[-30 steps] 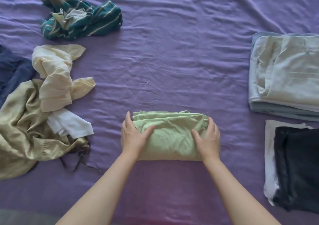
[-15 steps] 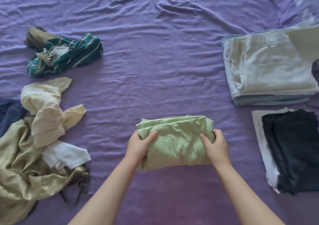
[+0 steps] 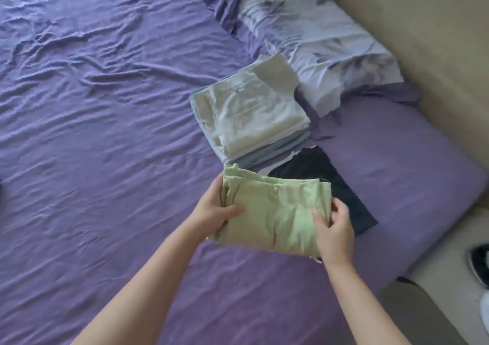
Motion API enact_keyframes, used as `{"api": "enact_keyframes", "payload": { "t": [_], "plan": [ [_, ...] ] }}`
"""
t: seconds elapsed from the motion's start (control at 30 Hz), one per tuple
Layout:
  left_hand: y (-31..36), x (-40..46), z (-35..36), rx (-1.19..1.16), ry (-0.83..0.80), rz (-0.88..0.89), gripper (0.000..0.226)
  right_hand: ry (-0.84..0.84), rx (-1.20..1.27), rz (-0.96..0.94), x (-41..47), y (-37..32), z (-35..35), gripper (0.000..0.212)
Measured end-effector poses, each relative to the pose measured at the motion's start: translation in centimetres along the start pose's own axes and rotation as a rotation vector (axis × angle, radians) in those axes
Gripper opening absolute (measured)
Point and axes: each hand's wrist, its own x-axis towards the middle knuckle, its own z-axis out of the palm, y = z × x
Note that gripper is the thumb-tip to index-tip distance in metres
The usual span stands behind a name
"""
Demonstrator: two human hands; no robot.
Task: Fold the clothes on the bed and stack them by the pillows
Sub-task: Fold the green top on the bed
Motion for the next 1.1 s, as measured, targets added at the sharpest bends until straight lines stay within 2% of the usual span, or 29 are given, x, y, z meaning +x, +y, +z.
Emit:
{"api": "enact_keyframes", "payload": {
  "t": [0.13, 0.27, 0.37, 0.43, 0.5, 0.57, 0.63, 0.7, 0.77, 0.9, 1.1],
  "plan": [
    [2.9, 5.6, 5.4, 0.293, 0.033, 0.074, 0.077, 0.035, -0.030, -0.070, 2.5, 1.0, -3.8, 0.058],
    [5.2, 10.2, 10.4, 0.522, 0.004, 0.169, 0.070, 0.045, -0.037, -0.115, 4.2, 3.1, -6.2, 0.047],
    [6.6, 13.0, 13.2, 0.665, -0.021, 0.231, 0.063, 0.025, -0.045, -0.047, 5.0, 5.0, -7.1, 0.038],
    [6.8, 14.4, 14.7, 0.833, -0.012, 0.247, 0.060, -0.040, -0.099, -0.002, 5.3, 6.4, -7.3, 0.042],
    [6.3, 15.1, 16.0, 1.050, 0.078, 0.301, 0.056, -0.079, -0.288, 0.010, 5.4, 7.4, -7.7, 0.049],
    [5.1, 14.9, 16.9, 1.180, 0.111, 0.379, 0.053, -0.070, -0.490, -0.108, 5.6, 7.8, -8.5, 0.050],
    [3.1, 14.2, 17.4, 1.312, 0.028, 0.432, 0.048, 0.017, -0.578, -0.281, 6.2, 8.7, -8.7, 0.052],
    [1.0, 13.6, 17.8, 1.427, -0.046, 0.484, 0.046, -0.004, -0.618, -0.388, 6.8, 8.9, -8.1, 0.053],
    [-0.7, 13.4, 18.1, 1.470, -0.053, 0.487, 0.052, -0.101, -0.662, -0.428, 7.5, 8.9, -6.8, 0.056],
    [-3.2, 14.6, 17.5, 1.516, -0.027, 0.390, 0.066, -0.249, -0.754, -0.334, 8.0, 10.1, -3.6, 0.092],
    [-4.1, 16.2, 17.1, 1.495, -0.111, 0.309, 0.072, -0.240, -0.829, -0.318, 8.4, 11.6, -1.7, 0.094]
  ]
}}
